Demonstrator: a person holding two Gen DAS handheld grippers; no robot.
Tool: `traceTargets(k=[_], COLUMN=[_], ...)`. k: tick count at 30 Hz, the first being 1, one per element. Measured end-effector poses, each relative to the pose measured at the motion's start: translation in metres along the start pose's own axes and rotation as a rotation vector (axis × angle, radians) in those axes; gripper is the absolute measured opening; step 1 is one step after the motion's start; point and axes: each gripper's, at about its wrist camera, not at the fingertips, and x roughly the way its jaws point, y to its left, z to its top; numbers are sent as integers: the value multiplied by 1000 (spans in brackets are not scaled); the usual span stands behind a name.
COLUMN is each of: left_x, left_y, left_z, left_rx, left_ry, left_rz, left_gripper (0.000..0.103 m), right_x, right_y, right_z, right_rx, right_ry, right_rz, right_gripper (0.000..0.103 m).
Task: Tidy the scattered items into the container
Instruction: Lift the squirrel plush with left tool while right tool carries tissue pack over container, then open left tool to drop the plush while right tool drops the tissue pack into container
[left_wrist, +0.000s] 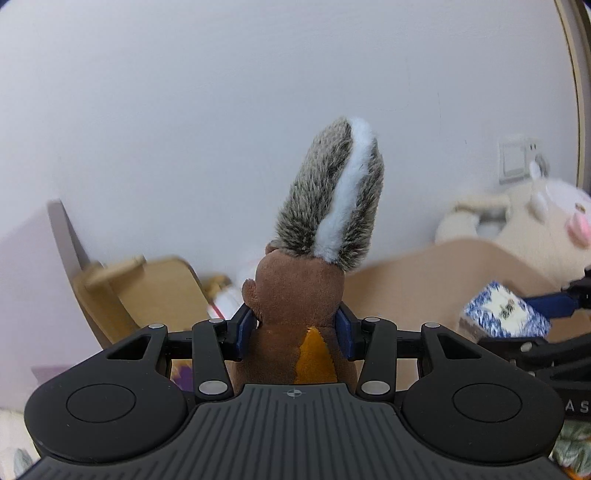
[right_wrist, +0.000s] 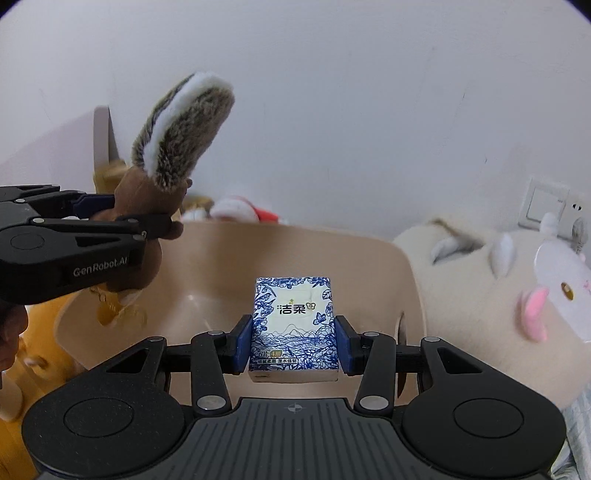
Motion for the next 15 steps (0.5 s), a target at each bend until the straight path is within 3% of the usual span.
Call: traceTargets(k=[11, 13, 15], left_x=[7, 6, 2], left_y=[-11, -13, -14], left_z=[-29, -30, -31], left_rx=[28, 29, 36], left_ry=[59, 62, 64], left_rz=[-63, -63, -55], left_gripper=[50, 53, 63], right_x=[7, 11, 7], right_y=[1, -1, -3], right_z=[-16, -17, -18], right_rx=[-8, -5, 6], right_ry=[54, 52, 37], right_rz=[-22, -26, -29], right_gripper=[43, 49, 58])
